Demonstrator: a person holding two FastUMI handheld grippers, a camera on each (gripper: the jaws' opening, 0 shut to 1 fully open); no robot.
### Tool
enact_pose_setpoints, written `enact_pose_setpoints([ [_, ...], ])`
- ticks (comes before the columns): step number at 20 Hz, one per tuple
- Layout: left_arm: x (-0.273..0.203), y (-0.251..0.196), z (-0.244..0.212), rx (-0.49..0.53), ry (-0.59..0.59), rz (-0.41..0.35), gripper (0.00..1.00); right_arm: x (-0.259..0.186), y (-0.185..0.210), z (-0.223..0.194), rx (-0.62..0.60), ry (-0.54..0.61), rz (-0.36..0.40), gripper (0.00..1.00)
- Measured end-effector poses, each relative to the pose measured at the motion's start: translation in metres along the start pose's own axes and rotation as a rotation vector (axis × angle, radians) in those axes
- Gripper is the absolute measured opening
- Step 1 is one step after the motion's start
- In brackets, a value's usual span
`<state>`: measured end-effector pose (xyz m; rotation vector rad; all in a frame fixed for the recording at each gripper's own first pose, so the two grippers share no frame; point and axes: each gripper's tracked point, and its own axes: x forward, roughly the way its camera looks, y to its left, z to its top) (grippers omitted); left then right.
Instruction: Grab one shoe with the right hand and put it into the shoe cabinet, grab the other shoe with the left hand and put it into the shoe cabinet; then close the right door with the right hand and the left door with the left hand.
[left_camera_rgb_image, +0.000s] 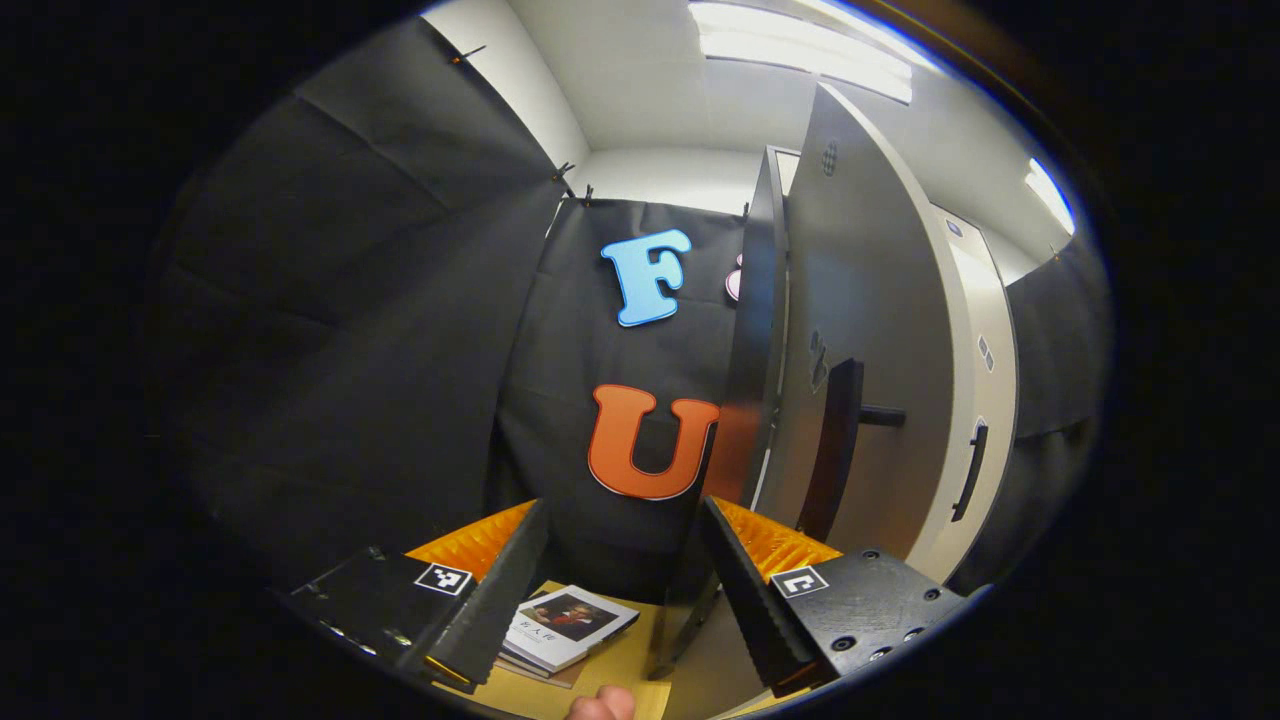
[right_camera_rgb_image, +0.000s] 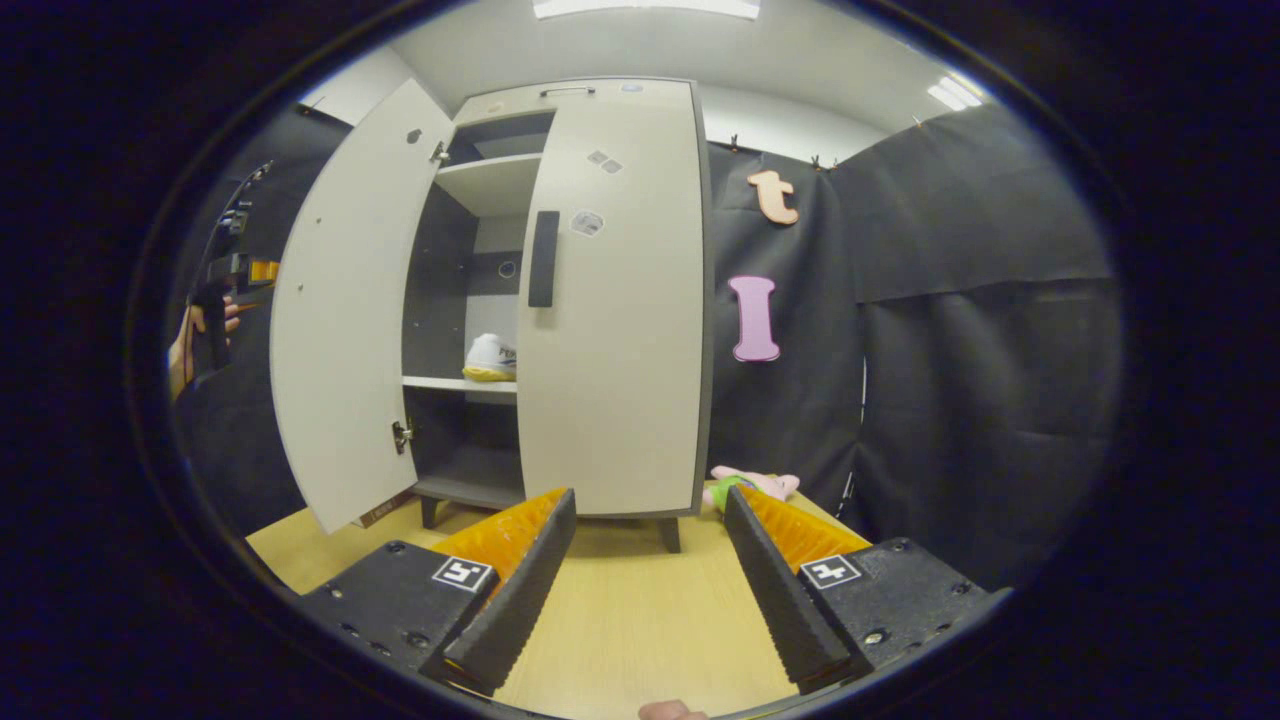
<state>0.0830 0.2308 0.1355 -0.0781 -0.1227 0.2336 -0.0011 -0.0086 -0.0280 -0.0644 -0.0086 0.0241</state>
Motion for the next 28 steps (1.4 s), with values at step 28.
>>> enact_pose_setpoints([
  [28, 0.023, -0.185, -0.028, 0.006, 0.005, -0.265, 0.93, 0.012, -0.028, 0.002, 0.016, -0.007, -0.039, 0.93],
])
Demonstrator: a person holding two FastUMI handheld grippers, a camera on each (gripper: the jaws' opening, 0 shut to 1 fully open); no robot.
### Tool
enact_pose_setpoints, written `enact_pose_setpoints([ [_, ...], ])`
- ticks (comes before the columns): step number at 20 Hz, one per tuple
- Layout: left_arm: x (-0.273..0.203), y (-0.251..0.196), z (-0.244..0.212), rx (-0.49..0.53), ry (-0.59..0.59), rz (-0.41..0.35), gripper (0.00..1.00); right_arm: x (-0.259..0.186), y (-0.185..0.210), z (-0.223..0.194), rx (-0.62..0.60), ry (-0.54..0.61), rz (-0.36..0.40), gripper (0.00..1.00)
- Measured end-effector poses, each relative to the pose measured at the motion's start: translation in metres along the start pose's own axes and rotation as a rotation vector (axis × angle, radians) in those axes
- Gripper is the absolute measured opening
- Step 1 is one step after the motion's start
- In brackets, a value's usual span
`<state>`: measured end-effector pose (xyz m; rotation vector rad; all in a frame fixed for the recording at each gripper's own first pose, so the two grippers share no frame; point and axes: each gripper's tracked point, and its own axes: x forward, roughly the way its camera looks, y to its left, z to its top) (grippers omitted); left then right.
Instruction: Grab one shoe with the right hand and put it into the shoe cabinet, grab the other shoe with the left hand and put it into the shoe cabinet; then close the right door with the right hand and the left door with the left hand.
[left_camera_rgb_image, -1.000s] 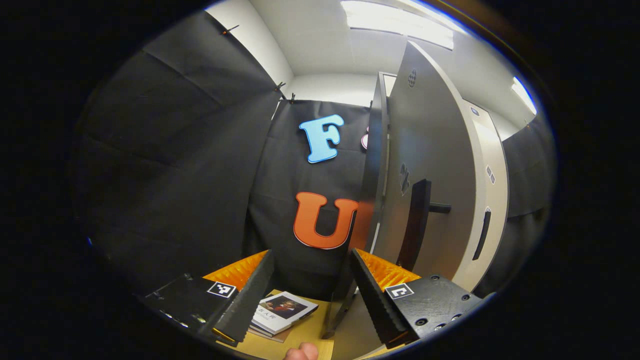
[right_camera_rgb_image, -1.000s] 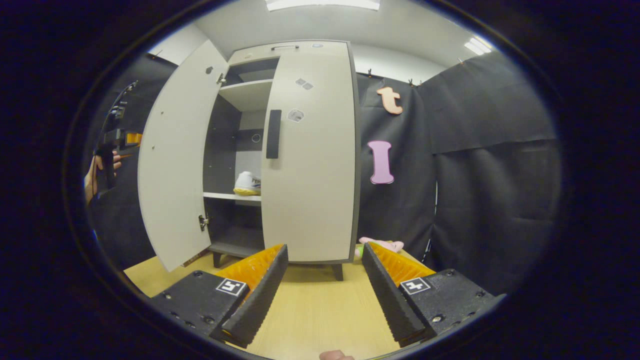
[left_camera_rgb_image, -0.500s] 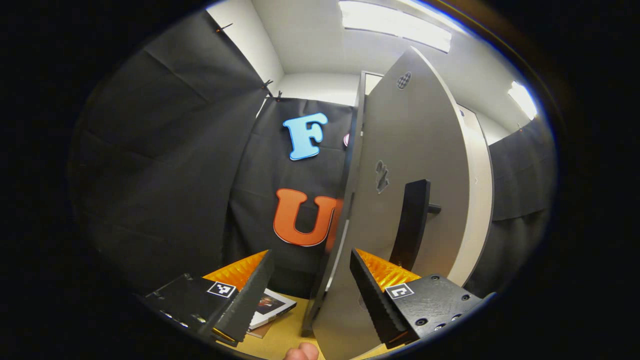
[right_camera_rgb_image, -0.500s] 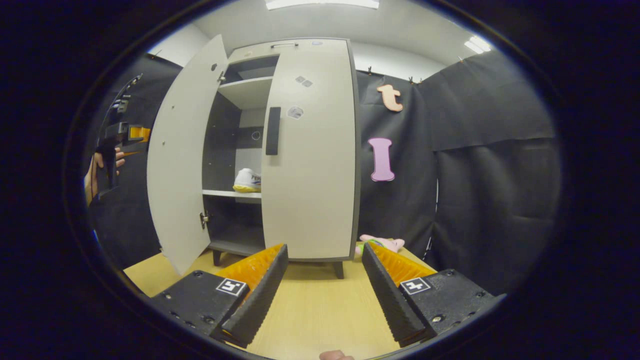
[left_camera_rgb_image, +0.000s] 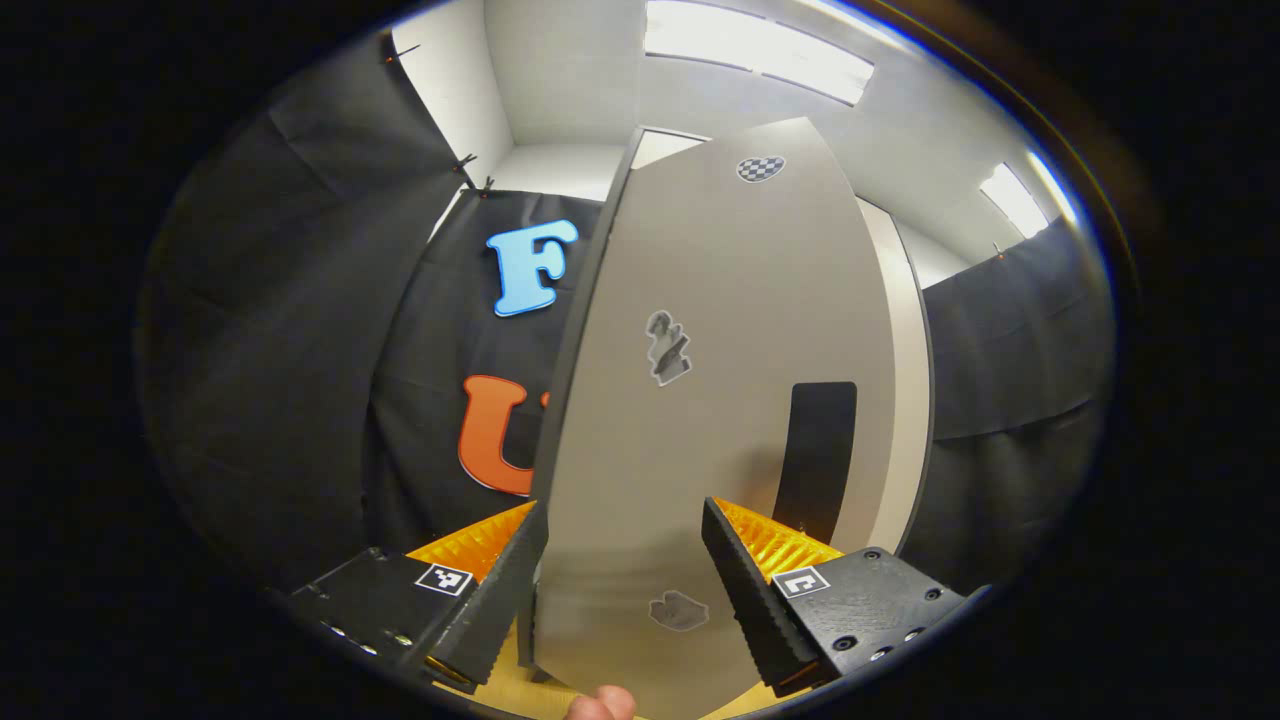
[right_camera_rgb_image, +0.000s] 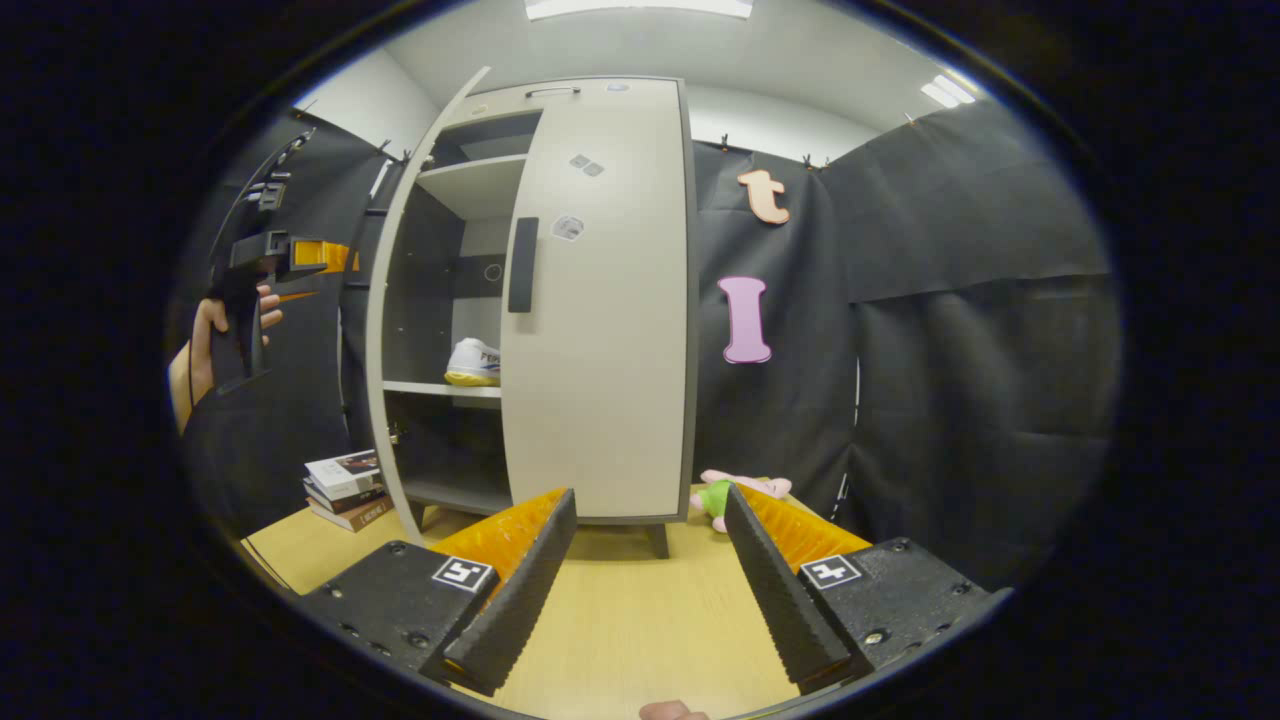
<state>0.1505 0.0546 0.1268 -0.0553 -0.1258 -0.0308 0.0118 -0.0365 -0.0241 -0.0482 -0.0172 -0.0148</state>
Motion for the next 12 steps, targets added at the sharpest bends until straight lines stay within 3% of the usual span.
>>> enact_pose_setpoints([
  [2, 0.008, -0.002, -0.005, 0.016, 0.007, 0.016, 0.93, -0.001, -0.006, 0.0, 0.01, -0.001, -0.015, 0.97],
  [12, -0.023, 0.017, 0.013, 0.037, -0.029, 0.072, 0.93, -0.004, -0.021, 0.005, 0.009, -0.013, -0.048, 0.97],
])
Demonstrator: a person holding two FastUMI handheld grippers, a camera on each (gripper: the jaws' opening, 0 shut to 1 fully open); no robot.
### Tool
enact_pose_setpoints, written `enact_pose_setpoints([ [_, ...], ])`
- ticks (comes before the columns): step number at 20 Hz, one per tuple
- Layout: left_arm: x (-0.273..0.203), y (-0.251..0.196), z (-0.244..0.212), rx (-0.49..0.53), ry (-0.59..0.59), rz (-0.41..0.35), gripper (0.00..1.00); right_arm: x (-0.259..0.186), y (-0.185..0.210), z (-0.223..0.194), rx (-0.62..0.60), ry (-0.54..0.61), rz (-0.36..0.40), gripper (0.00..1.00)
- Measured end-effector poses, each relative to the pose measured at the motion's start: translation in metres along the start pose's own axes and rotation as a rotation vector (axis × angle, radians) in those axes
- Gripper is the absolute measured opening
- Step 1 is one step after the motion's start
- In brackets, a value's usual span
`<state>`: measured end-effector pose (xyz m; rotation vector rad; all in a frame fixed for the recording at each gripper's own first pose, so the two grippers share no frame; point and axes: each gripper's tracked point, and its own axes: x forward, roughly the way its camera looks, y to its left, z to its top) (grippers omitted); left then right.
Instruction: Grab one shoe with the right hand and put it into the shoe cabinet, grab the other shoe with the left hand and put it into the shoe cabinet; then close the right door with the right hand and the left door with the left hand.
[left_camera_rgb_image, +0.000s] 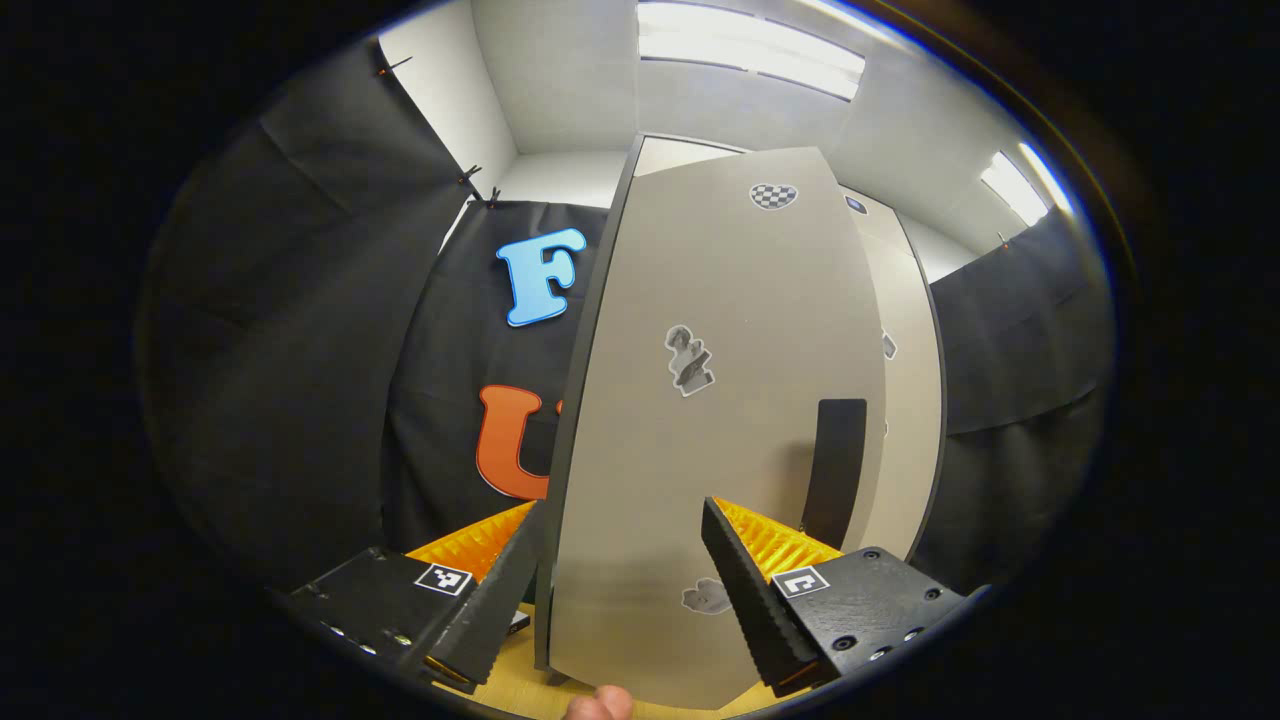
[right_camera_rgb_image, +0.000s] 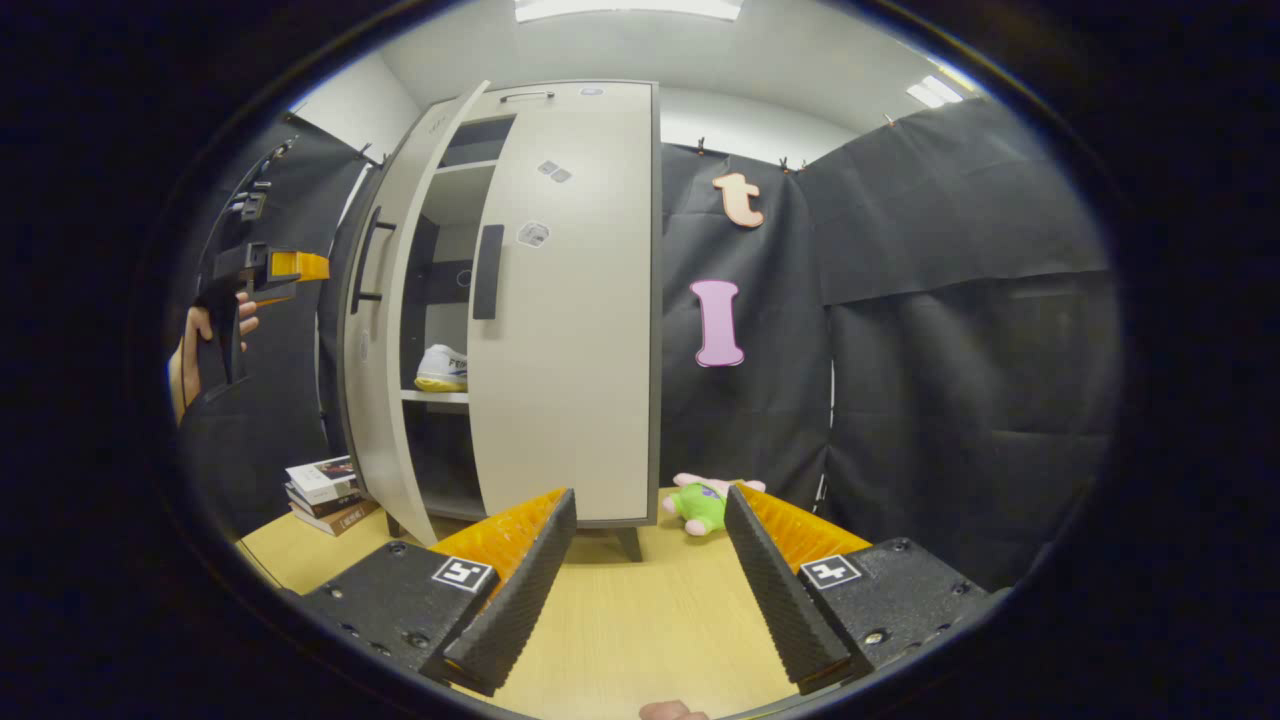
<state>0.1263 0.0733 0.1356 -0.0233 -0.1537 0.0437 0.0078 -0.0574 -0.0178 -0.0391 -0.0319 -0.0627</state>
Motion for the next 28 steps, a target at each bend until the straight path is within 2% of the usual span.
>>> enact_pose_setpoints([
  [4, -0.023, -0.013, -0.002, 0.003, 0.01, -0.019, 0.93, -0.003, 0.004, -0.001, -0.013, -0.003, 0.01, 0.97],
  [9, -0.062, -0.048, -0.013, -0.014, 0.036, -0.088, 0.93, -0.004, 0.009, 0.0, -0.027, -0.002, 0.021, 0.97],
  [13, -0.092, -0.078, -0.029, 0.029, 0.052, -0.135, 0.93, -0.006, 0.011, -0.003, -0.024, 0.003, 0.024, 0.97],
  [23, -0.154, -0.15, -0.08, 0.149, 0.062, -0.188, 0.93, -0.011, 0.02, -0.016, -0.019, 0.034, 0.044, 0.97],
  [28, -0.18, -0.173, -0.112, 0.138, 0.122, -0.226, 0.95, -0.013, 0.028, -0.023, -0.011, 0.046, 0.063, 0.97],
])
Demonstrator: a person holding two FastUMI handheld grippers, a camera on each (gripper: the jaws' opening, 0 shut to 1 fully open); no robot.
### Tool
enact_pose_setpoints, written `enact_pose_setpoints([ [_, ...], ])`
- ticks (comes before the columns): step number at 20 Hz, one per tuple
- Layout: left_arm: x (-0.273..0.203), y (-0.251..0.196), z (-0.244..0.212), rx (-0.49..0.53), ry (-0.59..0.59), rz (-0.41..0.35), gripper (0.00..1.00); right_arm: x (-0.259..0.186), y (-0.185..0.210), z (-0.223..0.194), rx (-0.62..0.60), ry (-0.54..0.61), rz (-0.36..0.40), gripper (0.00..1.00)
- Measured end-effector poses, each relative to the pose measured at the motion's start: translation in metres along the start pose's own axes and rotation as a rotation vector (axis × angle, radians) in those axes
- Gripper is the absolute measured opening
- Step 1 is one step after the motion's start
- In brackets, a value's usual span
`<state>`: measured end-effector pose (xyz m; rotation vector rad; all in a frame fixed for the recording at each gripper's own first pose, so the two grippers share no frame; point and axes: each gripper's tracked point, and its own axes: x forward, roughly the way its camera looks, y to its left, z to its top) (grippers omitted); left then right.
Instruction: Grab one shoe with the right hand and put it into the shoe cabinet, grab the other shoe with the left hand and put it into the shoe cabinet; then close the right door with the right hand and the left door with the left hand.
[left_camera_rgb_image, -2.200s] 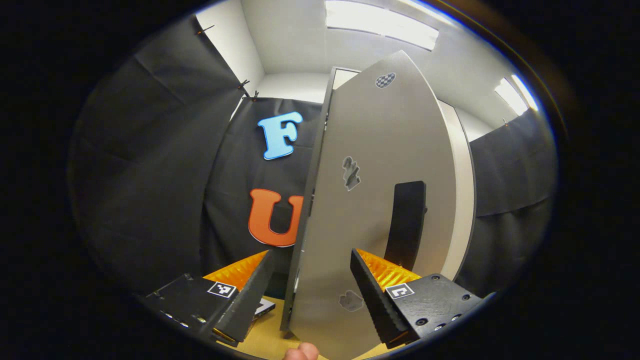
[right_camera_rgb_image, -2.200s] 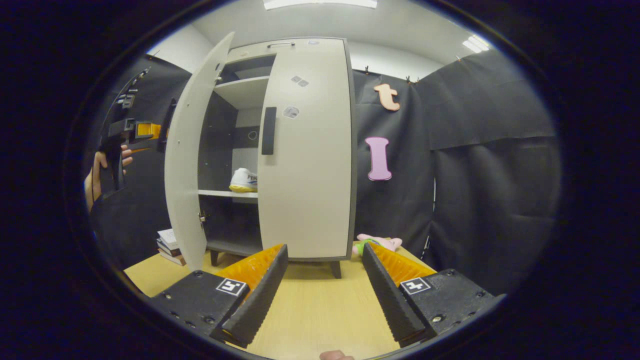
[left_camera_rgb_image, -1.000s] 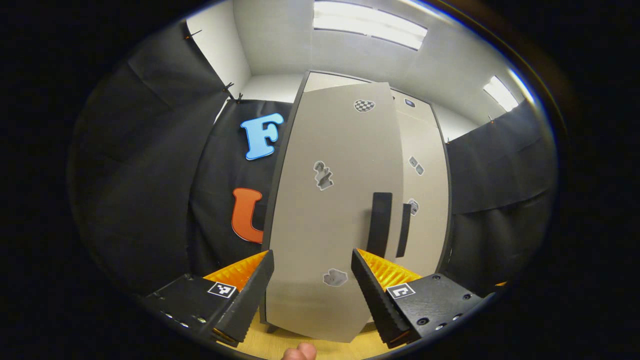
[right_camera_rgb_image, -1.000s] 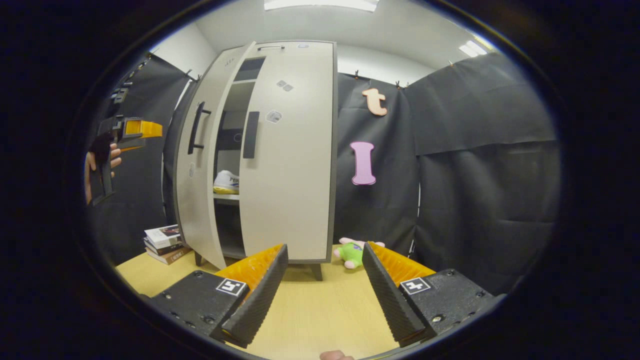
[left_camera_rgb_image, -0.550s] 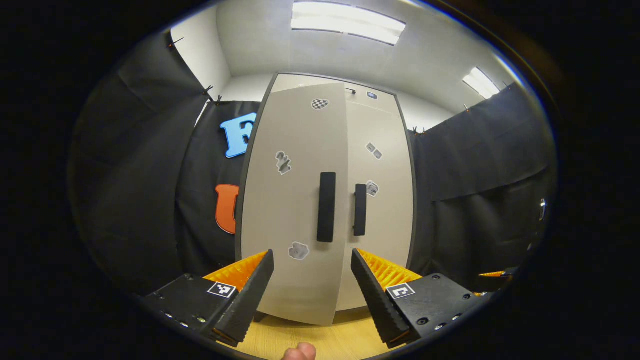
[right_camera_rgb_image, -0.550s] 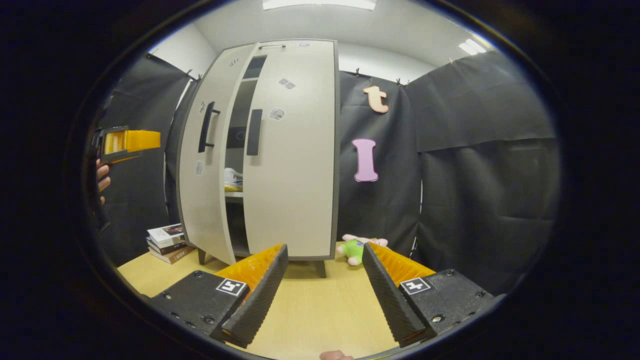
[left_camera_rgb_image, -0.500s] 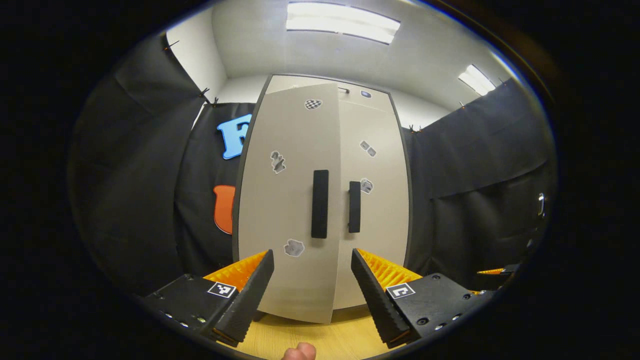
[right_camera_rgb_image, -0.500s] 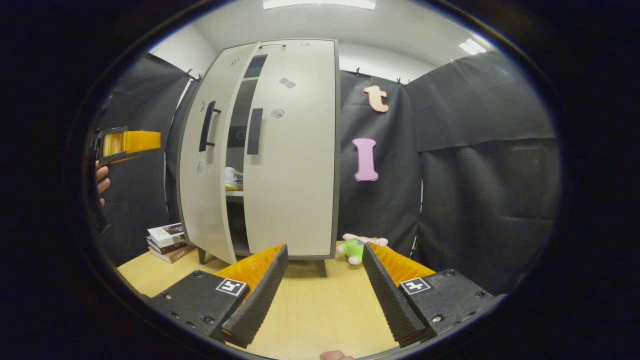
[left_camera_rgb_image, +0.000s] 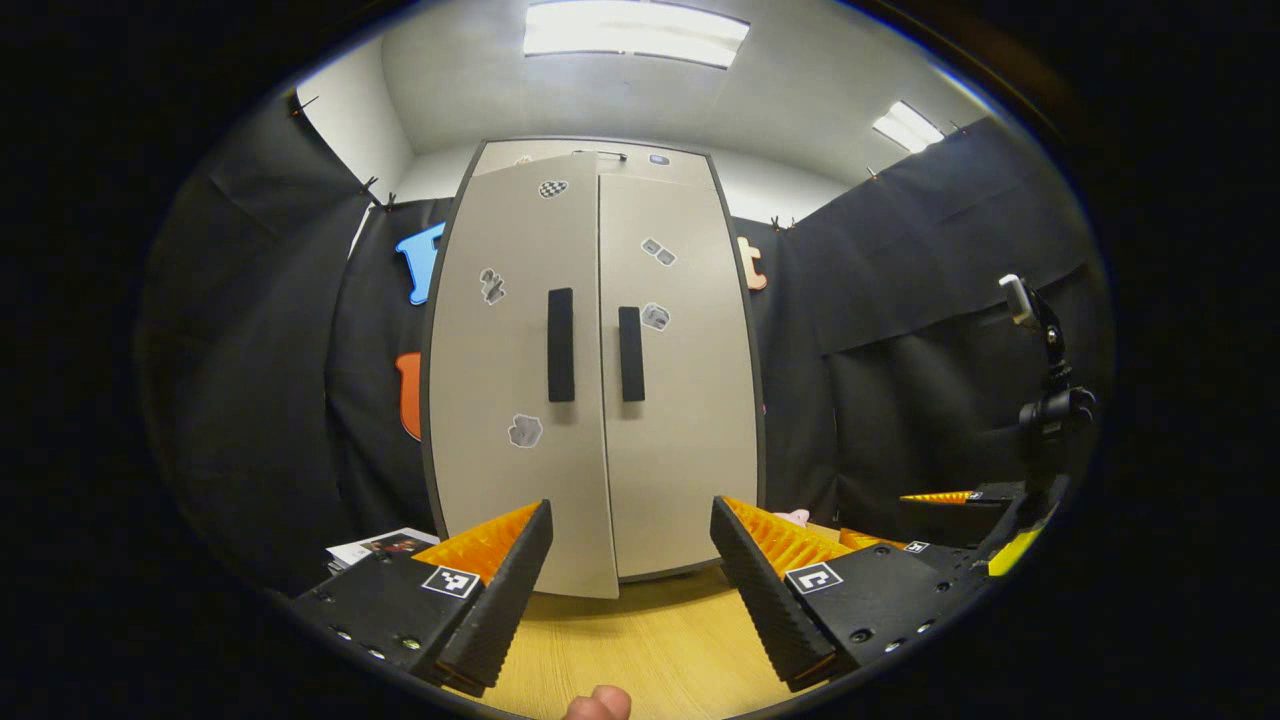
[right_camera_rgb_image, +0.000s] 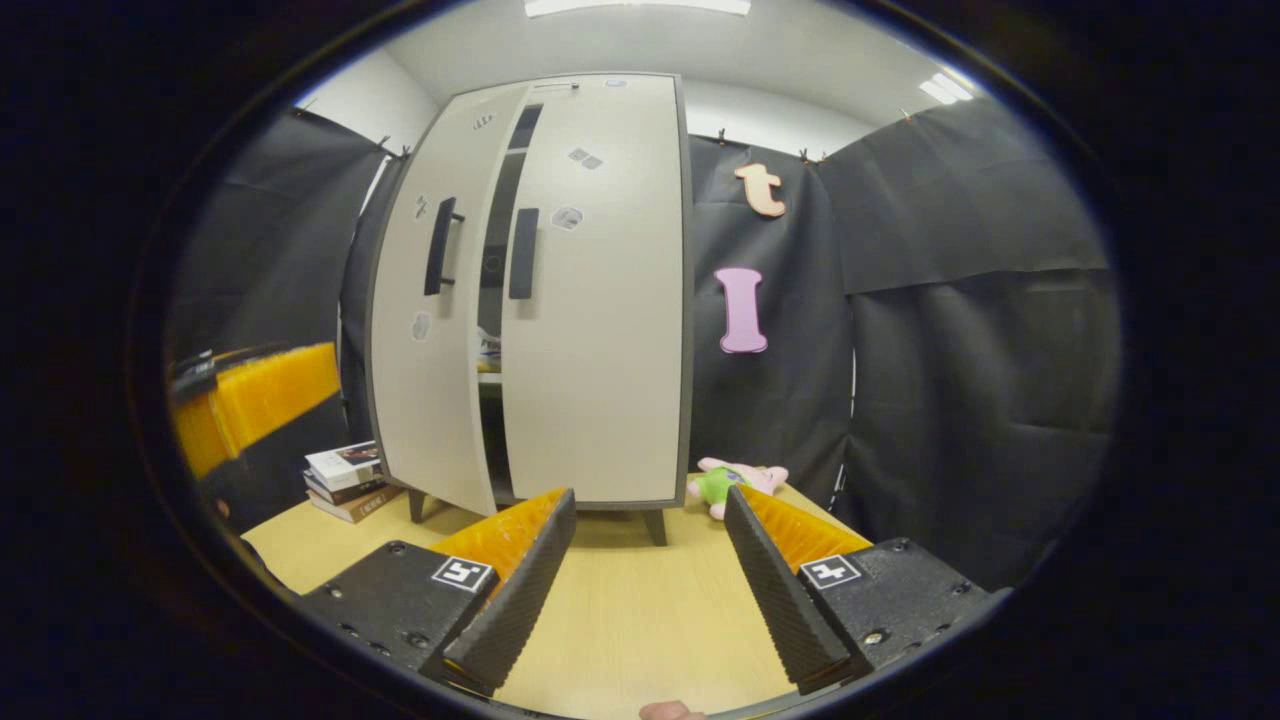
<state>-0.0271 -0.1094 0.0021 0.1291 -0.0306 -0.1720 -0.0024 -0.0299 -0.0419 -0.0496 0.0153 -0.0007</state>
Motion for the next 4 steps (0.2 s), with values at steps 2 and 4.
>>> enact_pose_setpoints([
  [2, -0.004, -0.005, -0.014, -0.025, 0.02, 0.003, 0.95, -0.001, 0.002, -0.002, 0.002, 0.002, 0.007, 0.97],
  [4, -0.008, -0.003, -0.02, -0.02, 0.03, 0.021, 0.95, -0.002, 0.004, -0.005, 0.005, 0.005, 0.012, 0.97],
])
